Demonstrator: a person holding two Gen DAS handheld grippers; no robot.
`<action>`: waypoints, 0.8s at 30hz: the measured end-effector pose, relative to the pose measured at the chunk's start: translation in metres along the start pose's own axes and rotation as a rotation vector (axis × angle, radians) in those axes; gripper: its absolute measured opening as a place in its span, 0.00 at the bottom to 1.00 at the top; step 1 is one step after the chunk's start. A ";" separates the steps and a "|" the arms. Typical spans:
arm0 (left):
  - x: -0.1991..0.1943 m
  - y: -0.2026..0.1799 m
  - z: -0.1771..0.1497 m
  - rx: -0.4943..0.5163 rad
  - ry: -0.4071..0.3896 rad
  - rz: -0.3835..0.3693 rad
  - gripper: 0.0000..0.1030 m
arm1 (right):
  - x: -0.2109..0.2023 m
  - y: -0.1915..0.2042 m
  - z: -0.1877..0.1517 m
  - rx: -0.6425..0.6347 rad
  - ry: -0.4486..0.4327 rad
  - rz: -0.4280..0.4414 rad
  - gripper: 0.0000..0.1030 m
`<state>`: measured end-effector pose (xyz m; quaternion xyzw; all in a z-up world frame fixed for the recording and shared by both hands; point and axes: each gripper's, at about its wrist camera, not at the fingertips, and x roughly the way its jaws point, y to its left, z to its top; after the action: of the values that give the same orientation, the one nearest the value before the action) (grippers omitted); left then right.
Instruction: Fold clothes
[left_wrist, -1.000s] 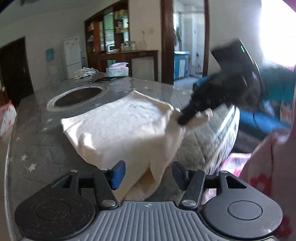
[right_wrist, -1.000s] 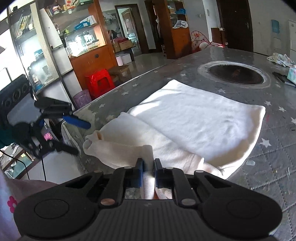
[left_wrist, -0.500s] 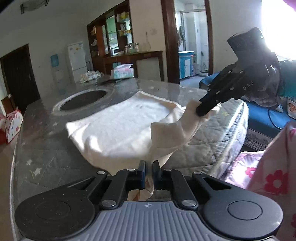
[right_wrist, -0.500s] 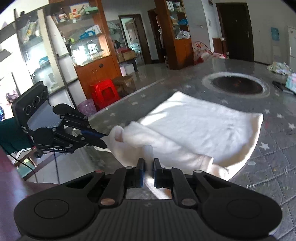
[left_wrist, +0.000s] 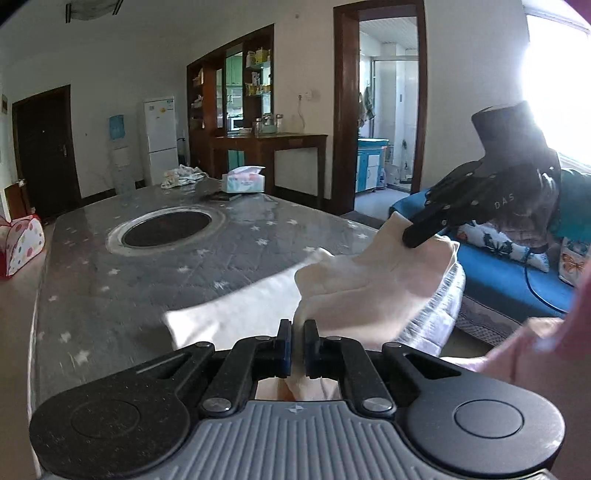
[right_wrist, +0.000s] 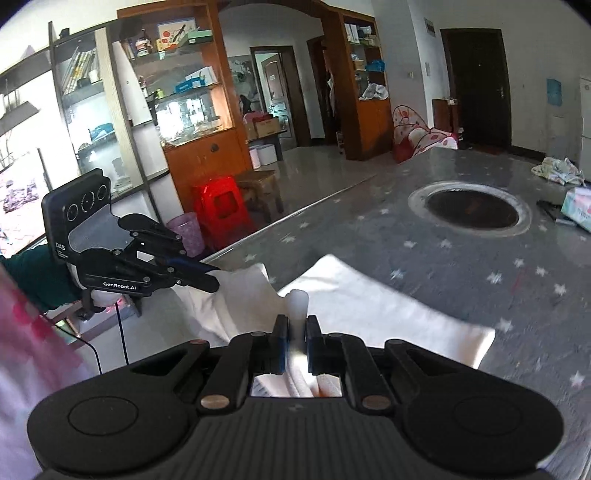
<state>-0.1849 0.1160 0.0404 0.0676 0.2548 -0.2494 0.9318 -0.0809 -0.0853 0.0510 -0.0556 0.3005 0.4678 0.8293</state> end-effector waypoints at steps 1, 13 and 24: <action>0.007 0.006 0.005 -0.001 0.001 0.004 0.07 | 0.003 -0.006 0.006 -0.001 -0.002 -0.008 0.08; 0.137 0.088 0.030 -0.050 0.076 0.138 0.06 | 0.100 -0.106 0.045 0.072 0.023 -0.182 0.10; 0.149 0.113 0.002 -0.223 0.094 0.263 0.11 | 0.087 -0.134 -0.014 0.244 0.052 -0.289 0.21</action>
<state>-0.0164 0.1493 -0.0338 0.0081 0.3129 -0.0924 0.9452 0.0543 -0.1001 -0.0333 -0.0089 0.3651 0.3025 0.8804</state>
